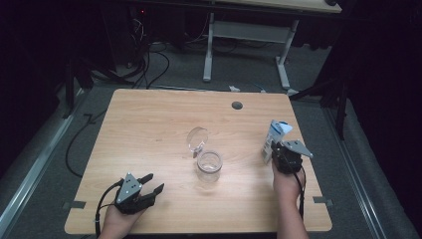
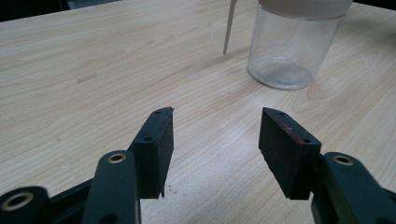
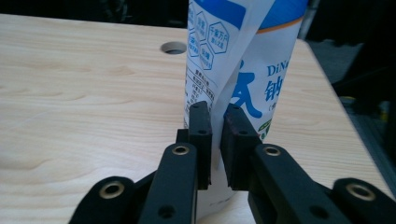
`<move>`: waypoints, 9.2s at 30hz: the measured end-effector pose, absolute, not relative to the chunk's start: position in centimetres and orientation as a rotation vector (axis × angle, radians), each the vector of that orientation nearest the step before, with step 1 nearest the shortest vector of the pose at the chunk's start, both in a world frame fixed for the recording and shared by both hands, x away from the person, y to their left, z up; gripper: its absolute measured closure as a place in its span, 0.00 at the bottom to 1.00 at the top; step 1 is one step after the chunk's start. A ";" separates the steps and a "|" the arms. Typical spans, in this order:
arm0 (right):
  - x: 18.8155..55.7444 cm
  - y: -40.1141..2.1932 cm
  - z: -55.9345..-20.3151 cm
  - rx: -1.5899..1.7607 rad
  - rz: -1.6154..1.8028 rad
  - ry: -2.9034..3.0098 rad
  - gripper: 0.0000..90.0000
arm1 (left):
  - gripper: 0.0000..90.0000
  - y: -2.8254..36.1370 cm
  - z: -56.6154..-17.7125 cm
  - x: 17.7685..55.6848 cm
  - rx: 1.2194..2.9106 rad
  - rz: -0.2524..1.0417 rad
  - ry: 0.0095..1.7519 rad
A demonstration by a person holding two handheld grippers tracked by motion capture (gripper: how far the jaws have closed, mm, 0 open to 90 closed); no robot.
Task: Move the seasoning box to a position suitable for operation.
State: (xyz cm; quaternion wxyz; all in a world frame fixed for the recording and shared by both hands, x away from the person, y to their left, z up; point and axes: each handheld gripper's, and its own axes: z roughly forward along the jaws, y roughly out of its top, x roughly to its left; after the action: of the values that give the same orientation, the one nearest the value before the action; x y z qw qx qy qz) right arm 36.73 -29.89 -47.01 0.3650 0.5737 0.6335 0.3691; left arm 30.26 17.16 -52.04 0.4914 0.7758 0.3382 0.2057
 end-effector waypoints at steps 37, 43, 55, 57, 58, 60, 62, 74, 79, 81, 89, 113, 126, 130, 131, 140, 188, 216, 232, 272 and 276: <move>32.3 -26.6 -47.7 1.384 1.016 1.678 0.58 | 0.50 17.4 -52.2 30.5 1.864 0.475 0.836; 32.6 -26.5 -48.0 1.395 0.996 1.649 0.64 | 0.50 17.5 -52.1 30.5 1.865 0.471 0.837; 32.4 -27.3 -48.1 1.392 1.081 1.636 0.83 | 0.50 17.3 -52.2 30.5 1.865 0.474 0.841; 32.4 -27.5 -48.3 1.394 1.097 1.627 0.88 | 0.50 17.3 -52.2 30.4 1.866 0.475 0.840; 32.4 -27.6 -48.3 1.395 1.105 1.624 0.89 | 0.50 17.3 -52.2 30.4 1.866 0.475 0.841; 32.4 -27.7 -48.3 1.392 1.105 1.629 0.91 | 0.50 17.4 -52.2 30.4 1.865 0.475 0.841; 32.5 -27.7 -48.2 1.393 1.108 1.630 0.92 | 0.51 17.4 -52.2 30.4 1.865 0.475 0.840; 33.3 -28.6 -46.3 1.405 1.088 1.792 0.95 | 0.47 17.3 -52.1 30.2 1.851 0.455 0.805; 33.5 -29.0 -46.2 1.407 1.103 1.817 0.95 | 0.43 17.1 -52.2 30.2 1.866 0.456 0.792; 33.6 -29.0 -46.1 1.407 1.094 1.829 0.95 | 0.38 17.1 -52.2 30.2 1.870 0.451 0.785; 34.2 -28.8 -44.7 1.395 1.043 1.915 0.96 | 0.38 17.0 -52.3 30.1 1.868 0.429 0.773; 32.9 -27.0 -41.0 1.297 0.913 2.229 0.96 | 0.43 17.0 -52.2 30.1 1.860 0.382 0.757; 33.1 -26.3 -40.5 1.288 0.752 2.344 0.96 | 0.43 17.0 -52.2 30.1 1.860 0.382 0.748; 33.3 -26.5 -40.5 1.324 0.738 2.367 0.97 | 0.43 16.9 -52.3 30.0 1.860 0.387 0.743; 33.4 -26.5 -40.5 1.327 0.734 2.371 0.97 | 0.43 16.9 -52.3 30.0 1.859 0.388 0.740; 33.9 -26.1 -39.9 1.334 0.677 2.447 0.97 | 0.42 16.7 -52.4 29.9 1.859 0.404 0.728; 34.5 -25.0 -37.7 1.354 0.383 2.677 1.00 | 0.43 15.6 -52.7 29.3 1.883 0.388 0.656; 34.1 -22.7 -37.5 1.310 0.358 2.736 1.00 | 0.42 4.2 -50.8 28.5 1.872 0.260 0.458; 33.9 -21.2 -36.4 1.318 0.347 2.752 1.00 | 0.33 -1.4 -51.6 28.3 1.938 0.199 0.391; 33.7 -16.1 -34.3 1.213 0.458 2.800 0.99 | 0.48 -2.3 -51.5 27.4 1.859 0.262 0.414; 33.9 -15.9 -34.1 1.196 0.446 2.794 0.99 | 0.50 -2.3 -51.2 27.1 1.840 0.282 0.412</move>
State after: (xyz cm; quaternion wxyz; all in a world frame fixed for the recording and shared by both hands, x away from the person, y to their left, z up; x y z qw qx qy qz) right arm 33.86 -15.94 -34.08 0.0350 0.3893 0.9090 0.1450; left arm 27.13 -2.26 -51.22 0.5792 0.7868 0.1762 0.1204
